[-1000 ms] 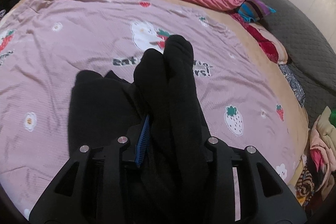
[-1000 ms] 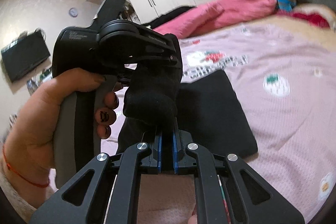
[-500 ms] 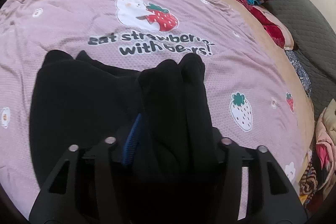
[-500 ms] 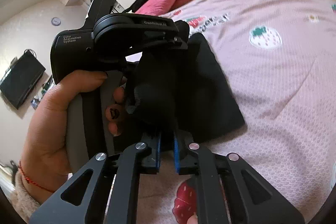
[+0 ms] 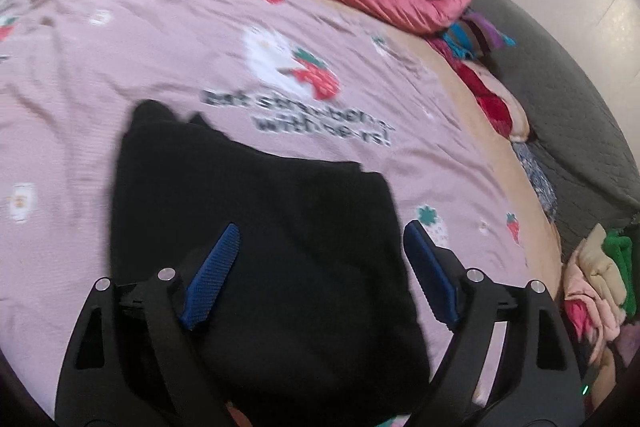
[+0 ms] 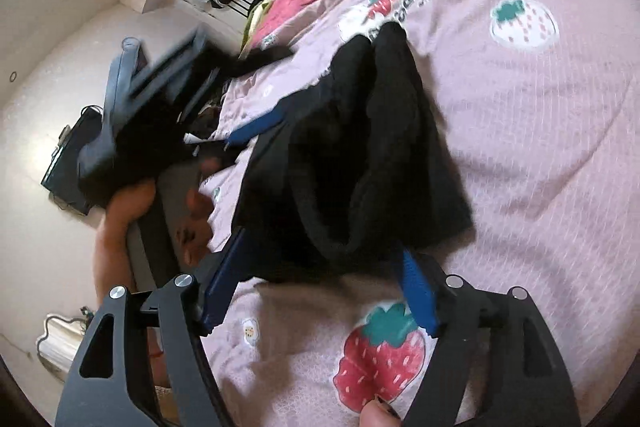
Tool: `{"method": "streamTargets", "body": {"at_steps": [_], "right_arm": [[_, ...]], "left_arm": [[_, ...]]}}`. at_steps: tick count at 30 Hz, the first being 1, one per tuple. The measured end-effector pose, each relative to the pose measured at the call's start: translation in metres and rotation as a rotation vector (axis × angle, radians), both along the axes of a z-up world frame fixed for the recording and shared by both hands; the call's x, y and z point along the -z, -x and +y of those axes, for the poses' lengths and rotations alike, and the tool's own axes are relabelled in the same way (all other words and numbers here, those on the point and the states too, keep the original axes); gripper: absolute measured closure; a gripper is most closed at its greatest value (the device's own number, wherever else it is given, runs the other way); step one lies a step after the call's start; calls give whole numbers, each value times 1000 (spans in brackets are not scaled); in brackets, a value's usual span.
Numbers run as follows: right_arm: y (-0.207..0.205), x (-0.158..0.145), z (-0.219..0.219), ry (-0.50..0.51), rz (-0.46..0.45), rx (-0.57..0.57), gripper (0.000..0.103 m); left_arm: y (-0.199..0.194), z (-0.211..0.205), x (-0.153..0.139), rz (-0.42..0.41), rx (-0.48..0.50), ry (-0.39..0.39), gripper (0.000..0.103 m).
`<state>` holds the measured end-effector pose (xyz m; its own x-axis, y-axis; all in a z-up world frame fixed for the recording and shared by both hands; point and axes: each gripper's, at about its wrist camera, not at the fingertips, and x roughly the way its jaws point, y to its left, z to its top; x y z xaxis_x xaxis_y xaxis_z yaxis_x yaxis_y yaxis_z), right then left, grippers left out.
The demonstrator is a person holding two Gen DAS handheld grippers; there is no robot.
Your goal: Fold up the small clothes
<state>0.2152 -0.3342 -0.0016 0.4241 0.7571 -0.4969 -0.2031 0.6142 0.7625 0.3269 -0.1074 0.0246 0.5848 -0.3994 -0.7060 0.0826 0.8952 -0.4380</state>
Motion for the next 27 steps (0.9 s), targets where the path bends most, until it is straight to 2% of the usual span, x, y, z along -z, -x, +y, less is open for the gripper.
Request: {"method": "streamTargets", "body": {"at_steps": [3, 6, 10, 13, 17, 20, 24, 27], "right_arm": [[-24, -4, 2, 13, 11, -7, 30], [-46, -6, 4, 67, 15, -17, 30], [-72, 5, 16, 112, 52, -43, 28], [-87, 11, 20, 120, 71, -32, 28], [-101, 7, 25, 158, 40, -29, 30], [-114, 5, 32, 230, 13, -49, 36], [-117, 3, 42, 342, -39, -63, 51], [-119, 3, 49, 390, -73, -66, 60]], "left_arm": [[17, 19, -4, -39, -28, -54, 26], [29, 32, -3, -63, -45, -125, 26], [39, 39, 4, -70, -38, -208, 26], [43, 40, 10, -68, -23, -246, 26], [47, 36, 17, -76, -5, -289, 26], [48, 32, 19, -87, -1, -316, 23], [49, 29, 19, -96, 6, -329, 23], [49, 27, 19, -97, 5, -339, 22]]}}
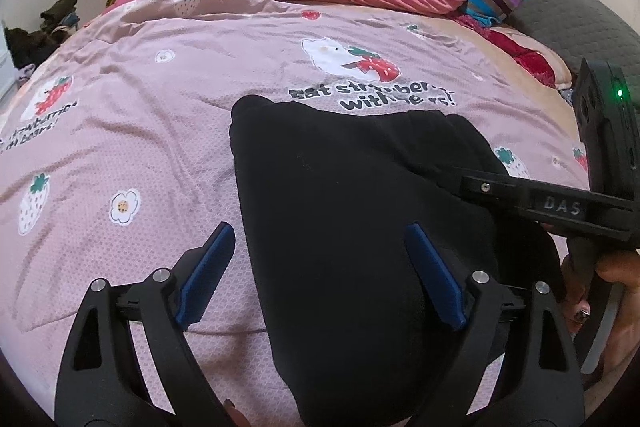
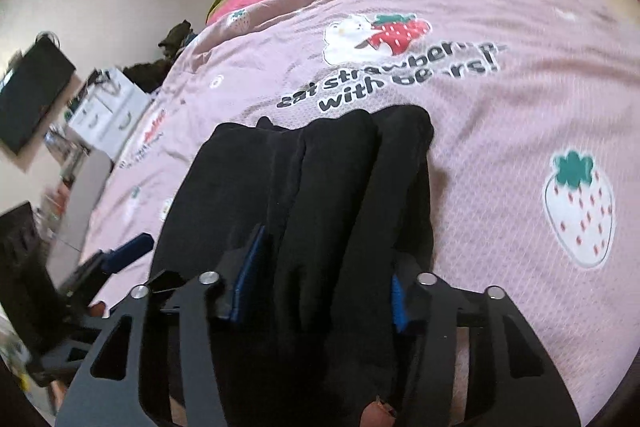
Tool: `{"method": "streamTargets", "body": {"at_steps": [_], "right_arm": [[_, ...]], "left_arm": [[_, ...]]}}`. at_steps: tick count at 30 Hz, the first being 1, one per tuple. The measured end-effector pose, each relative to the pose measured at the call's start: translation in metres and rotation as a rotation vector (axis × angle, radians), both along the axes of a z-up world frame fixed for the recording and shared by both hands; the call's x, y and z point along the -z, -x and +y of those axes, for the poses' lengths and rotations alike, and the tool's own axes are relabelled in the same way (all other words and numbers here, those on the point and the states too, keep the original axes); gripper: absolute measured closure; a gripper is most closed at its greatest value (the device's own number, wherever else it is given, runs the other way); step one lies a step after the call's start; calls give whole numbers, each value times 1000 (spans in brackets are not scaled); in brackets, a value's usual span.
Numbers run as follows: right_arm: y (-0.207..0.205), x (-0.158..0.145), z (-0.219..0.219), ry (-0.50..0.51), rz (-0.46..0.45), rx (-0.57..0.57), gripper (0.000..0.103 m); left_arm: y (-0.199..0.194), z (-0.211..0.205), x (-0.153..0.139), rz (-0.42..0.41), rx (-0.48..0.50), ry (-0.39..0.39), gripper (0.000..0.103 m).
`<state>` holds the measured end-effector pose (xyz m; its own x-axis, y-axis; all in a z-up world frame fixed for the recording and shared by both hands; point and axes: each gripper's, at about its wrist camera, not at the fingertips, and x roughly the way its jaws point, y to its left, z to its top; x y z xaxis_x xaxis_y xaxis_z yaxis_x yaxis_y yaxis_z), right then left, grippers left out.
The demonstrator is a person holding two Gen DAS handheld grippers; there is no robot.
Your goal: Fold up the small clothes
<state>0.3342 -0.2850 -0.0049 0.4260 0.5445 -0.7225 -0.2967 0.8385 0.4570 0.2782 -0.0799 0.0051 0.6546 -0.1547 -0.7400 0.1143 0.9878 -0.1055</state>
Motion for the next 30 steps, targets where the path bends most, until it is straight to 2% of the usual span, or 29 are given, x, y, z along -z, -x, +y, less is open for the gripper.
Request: {"method": "streamTargets", "body": {"at_steps": [3, 6, 7, 11, 13, 16, 18, 21, 23, 24, 25, 30], "right_arm": [[1, -3, 8, 47, -52, -21, 78], [6, -15, 12, 63, -126, -36, 85], [7, -21, 11, 55, -153, -32, 90], [6, -36, 0, 25, -225, -21, 91], [3, -32, -4, 46, -219, -6, 91], [-6, -12, -9, 87, -144, 24, 91], [-9, 0, -14, 66, -95, 39, 91], [-9, 1, -20, 11, -65, 27, 90], [-7, 2, -22, 19, -61, 32, 82], [-6, 1, -25, 24, -50, 45, 69], [-3, 0, -29, 23, -45, 52, 61], [24, -27, -57, -45, -119, 91, 61]], "left_arm": [[0, 0, 1, 2, 0, 10, 22], [-1, -1, 1, 5, -1, 20, 22], [0, -2, 0, 5, 4, 26, 22], [2, -8, -3, 2, 23, 47, 21], [1, -12, -2, 10, 28, 56, 20], [1, -19, 0, 17, 40, 37, 20], [3, -23, 2, 17, 49, 22, 19], [5, -25, 2, 15, 47, 13, 18], [6, -21, 3, 18, 36, 31, 17], [7, -19, 3, 17, 32, 40, 17], [8, -17, 4, 17, 28, 47, 17], [16, -8, 5, 11, 17, 101, 16]]}}
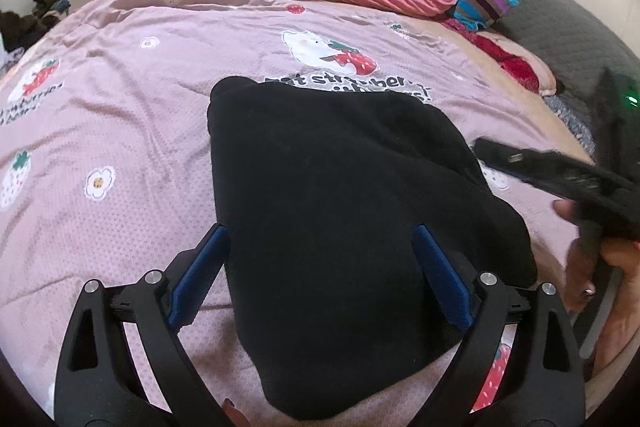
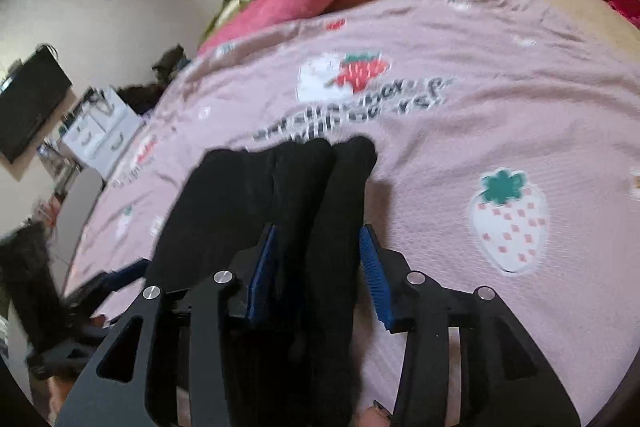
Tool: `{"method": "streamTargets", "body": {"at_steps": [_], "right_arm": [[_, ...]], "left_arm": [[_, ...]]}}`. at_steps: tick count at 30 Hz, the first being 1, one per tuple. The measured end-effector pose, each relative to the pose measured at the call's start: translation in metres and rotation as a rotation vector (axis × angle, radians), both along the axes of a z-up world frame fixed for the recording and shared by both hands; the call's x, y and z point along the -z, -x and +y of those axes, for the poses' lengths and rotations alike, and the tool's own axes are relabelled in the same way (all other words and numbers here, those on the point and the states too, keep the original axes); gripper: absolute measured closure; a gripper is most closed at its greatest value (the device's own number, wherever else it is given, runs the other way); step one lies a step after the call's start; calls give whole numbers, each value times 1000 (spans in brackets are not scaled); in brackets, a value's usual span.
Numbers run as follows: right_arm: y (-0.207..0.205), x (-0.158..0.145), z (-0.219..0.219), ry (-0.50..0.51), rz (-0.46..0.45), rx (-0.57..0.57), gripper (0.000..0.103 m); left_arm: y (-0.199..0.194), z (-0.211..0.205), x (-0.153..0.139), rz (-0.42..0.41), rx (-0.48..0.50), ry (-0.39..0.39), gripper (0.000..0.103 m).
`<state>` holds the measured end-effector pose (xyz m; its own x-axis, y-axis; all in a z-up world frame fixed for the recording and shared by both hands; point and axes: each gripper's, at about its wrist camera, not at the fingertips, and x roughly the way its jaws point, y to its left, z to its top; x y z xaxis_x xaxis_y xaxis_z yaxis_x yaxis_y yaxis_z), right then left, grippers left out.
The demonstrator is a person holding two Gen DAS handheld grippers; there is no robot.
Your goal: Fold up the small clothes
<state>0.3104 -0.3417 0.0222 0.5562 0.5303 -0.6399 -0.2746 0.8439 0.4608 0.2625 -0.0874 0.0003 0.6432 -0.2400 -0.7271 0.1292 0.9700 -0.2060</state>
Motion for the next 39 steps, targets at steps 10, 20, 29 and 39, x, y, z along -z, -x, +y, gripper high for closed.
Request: {"method": "streamTargets", "body": {"at_steps": [10, 20, 29, 39], "right_arm": [[28, -10, 13, -61, 34, -128, 61], [30, 17, 24, -87, 132, -152, 82], [51, -13, 37, 183, -50, -175, 88], [33, -7, 14, 56, 30, -127, 59]], "left_arm": [[17, 13, 6, -1, -7, 76, 16], [24, 14, 12, 23, -13, 98, 15], [22, 8, -6, -9, -22, 103, 15], [11, -6, 22, 69, 4, 28, 10]]}}
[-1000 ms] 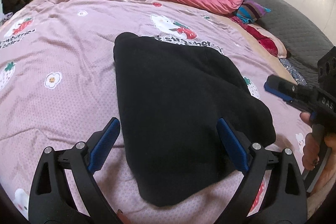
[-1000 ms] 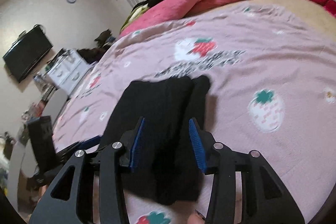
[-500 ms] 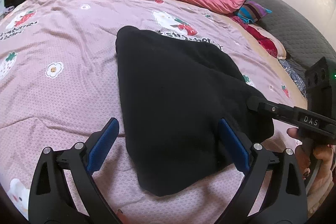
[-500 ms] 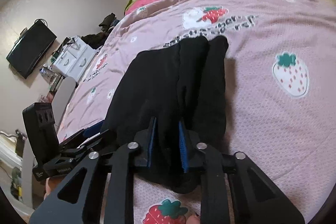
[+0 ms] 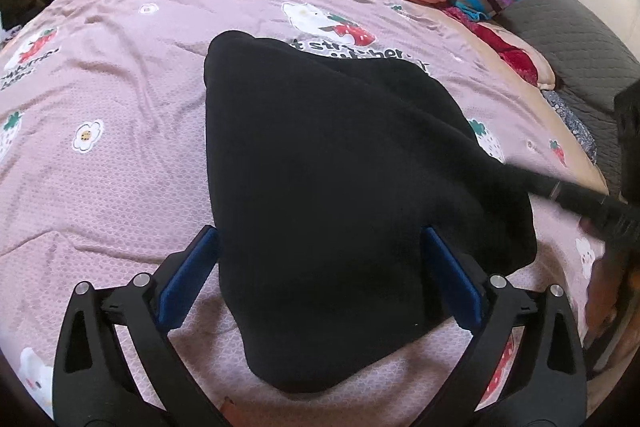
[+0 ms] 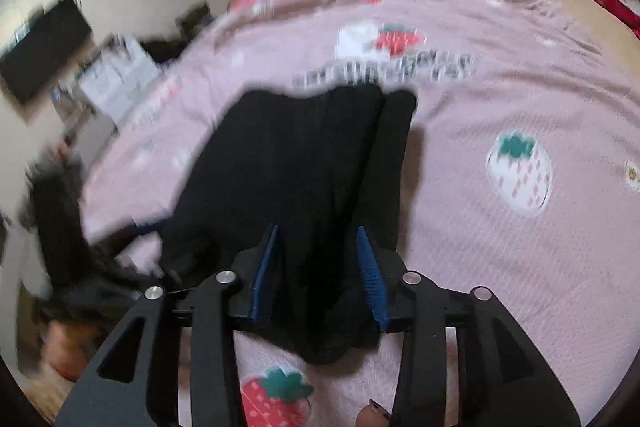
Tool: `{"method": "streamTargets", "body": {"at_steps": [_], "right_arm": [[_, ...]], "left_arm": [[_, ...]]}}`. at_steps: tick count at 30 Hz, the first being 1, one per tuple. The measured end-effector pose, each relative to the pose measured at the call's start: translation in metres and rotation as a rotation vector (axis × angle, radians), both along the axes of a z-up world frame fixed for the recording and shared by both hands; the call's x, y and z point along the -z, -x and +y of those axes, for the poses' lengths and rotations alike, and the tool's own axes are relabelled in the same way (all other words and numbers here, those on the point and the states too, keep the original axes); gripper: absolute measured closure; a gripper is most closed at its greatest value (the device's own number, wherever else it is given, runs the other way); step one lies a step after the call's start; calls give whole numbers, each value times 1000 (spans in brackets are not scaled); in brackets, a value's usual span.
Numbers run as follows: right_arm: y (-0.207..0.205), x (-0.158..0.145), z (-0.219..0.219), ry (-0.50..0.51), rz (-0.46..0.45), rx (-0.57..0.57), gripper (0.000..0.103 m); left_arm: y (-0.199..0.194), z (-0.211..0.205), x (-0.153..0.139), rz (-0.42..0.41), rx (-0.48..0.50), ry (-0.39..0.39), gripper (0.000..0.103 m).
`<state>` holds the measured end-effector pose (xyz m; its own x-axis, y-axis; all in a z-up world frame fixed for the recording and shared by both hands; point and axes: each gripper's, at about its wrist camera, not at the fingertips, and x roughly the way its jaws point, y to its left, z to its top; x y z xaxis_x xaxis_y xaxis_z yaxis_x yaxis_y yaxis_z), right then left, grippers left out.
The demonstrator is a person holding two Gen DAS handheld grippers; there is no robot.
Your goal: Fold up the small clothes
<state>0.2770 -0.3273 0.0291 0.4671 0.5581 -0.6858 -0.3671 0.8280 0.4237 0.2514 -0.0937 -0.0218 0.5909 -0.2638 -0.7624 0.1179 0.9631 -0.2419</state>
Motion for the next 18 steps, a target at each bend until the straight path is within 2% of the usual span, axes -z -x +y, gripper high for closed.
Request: {"method": "streamTargets", "body": {"at_steps": [3, 9, 13, 16, 18], "right_arm": [[-21, -2, -7, -38, -3, 59, 57], [-70, 22, -9, -143, 114, 138, 57], [-84, 32, -1, -155, 143, 157, 57], [-91, 33, 3, -157, 143, 174, 59], [-91, 27, 4, -135, 105, 199, 64]], "left_arm": [[-1, 2, 3, 2, -3, 19, 10], [0, 6, -4, -10, 5, 31, 10], [1, 16, -24, -67, -8, 59, 10], [-11, 20, -24, -43, -17, 43, 10], [-20, 21, -15, -13, -24, 28, 10]]}}
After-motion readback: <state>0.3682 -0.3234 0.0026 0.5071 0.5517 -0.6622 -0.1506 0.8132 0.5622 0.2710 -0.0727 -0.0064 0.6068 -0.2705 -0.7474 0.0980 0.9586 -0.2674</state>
